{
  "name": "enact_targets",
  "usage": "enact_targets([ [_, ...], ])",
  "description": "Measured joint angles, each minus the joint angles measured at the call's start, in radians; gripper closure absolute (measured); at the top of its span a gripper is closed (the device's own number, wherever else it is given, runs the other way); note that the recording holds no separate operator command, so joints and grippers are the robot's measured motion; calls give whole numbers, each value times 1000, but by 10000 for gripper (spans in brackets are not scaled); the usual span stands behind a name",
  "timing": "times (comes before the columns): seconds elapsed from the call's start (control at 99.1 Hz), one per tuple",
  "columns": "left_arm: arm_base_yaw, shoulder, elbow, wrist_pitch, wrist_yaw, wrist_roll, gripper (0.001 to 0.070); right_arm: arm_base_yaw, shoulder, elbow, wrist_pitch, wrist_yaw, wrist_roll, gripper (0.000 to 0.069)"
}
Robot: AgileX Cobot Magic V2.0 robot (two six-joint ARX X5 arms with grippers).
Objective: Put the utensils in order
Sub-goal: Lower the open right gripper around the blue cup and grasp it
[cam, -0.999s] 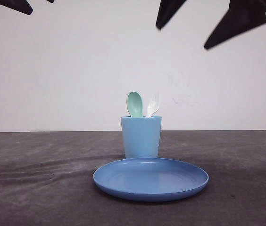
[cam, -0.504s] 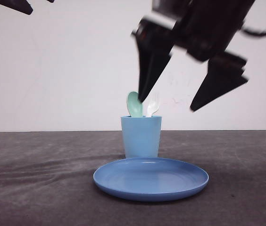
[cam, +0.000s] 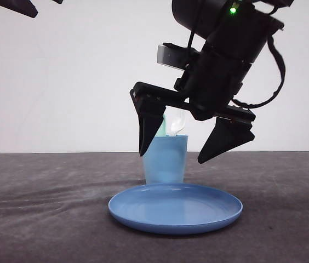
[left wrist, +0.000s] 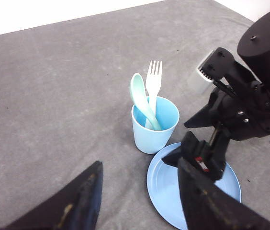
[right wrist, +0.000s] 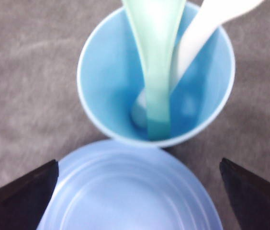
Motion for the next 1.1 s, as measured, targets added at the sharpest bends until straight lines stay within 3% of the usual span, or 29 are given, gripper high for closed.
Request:
enact_targets([
  [1.099,0,0,0,2,0,1,414,-50,164,105,71,-13,7,11],
])
